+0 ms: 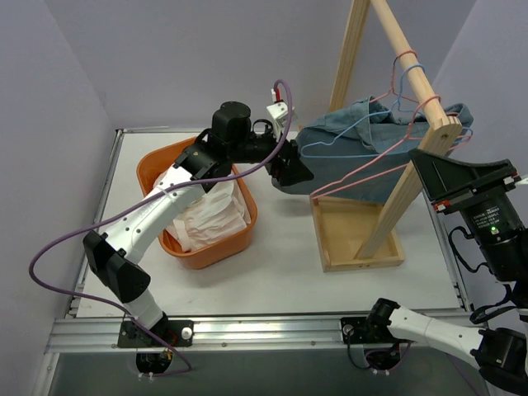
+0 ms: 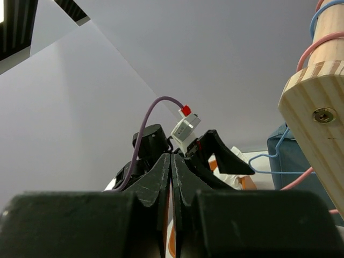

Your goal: Remove the skirt from the hanger

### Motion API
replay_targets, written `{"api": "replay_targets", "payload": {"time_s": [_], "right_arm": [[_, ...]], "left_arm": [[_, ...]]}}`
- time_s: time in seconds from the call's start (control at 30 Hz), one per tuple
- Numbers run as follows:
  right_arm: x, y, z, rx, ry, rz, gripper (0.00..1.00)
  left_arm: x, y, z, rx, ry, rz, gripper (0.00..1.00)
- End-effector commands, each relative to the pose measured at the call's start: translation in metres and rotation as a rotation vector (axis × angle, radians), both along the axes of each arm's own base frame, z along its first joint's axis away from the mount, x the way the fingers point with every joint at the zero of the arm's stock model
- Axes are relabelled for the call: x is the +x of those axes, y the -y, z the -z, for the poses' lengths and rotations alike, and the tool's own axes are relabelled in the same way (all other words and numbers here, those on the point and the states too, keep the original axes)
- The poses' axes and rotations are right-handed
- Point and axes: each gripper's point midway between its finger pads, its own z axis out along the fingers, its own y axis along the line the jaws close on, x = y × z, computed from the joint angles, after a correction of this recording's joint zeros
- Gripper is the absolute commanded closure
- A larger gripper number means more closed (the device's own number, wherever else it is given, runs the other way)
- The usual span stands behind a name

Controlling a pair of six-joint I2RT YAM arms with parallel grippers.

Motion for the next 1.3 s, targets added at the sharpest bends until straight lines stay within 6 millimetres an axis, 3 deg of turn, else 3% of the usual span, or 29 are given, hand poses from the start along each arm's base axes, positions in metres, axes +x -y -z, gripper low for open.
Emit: {"api": "replay_targets", "payload": {"time_s": [0.0,0.03,0.13,0.27,0.33,0.37,0.47,0.5,0.53,0.57,0.6,0.63,0.7,0.77,0.87,1.27], "right_arm": [[0.007,-0.003,-0.003,0.012,-0.008,0.022,1.0],[0.008,-0.003,-0.002,0.011,-0.011,0.023,1.0],[0.01,-0.005,0.001,0.002,-0.02,0.028,1.0],[0.016,-0.011,0.009,-0.02,-0.036,0.033,1.0],[0.019,-0.012,0.012,-0.025,-0.041,0.041,1.0],[0.02,-0.014,0.014,-0.028,-0.045,0.044,1.0],[0.023,-0.017,0.018,-0.035,-0.052,0.043,1.0],[0.025,-0.019,0.021,-0.038,-0.057,0.043,1.0],[0.025,-0.02,0.021,-0.037,-0.057,0.041,1.0],[0.025,-0.02,0.021,-0.037,-0.059,0.04,1.0],[0.025,-0.02,0.022,-0.035,-0.061,0.041,1.0],[0.025,-0.02,0.024,-0.037,-0.065,0.042,1.0],[0.024,-0.017,0.025,-0.035,-0.067,0.046,1.0],[0.023,-0.015,0.026,-0.037,-0.071,0.05,1.0],[0.022,-0.011,0.026,-0.034,-0.07,0.06,1.0],[0.019,-0.007,0.027,-0.032,-0.072,0.06,1.0]], "left_arm": [[0.013,-0.037,-0.043,-0.044,0.156,-0.097,0.06],[0.01,-0.045,-0.054,-0.066,0.177,-0.094,0.06],[0.034,-0.086,-0.084,-0.154,0.213,-0.181,0.06],[0.072,-0.13,-0.096,-0.252,0.114,-0.322,0.06],[0.088,-0.127,-0.098,-0.241,0.094,-0.324,0.06],[0.091,-0.122,-0.091,-0.213,0.063,-0.312,0.06],[0.107,-0.102,-0.096,-0.212,0.084,-0.256,0.06],[0.115,-0.089,-0.082,-0.2,0.061,-0.208,0.06],[0.113,-0.084,-0.096,-0.221,0.094,-0.175,0.06],[0.114,-0.078,-0.096,-0.226,0.094,-0.149,0.06],[0.12,-0.065,-0.082,-0.217,0.069,-0.101,0.06],[0.117,-0.062,-0.094,-0.232,0.11,-0.08,0.06],[0.129,-0.049,-0.078,-0.215,0.094,-0.068,0.06],[0.128,-0.038,-0.079,-0.224,0.107,-0.018,0.06],[0.11,-0.021,-0.084,-0.23,0.144,0.078,0.06],[0.09,0.032,-0.048,-0.125,0.17,0.106,0.06]]}}
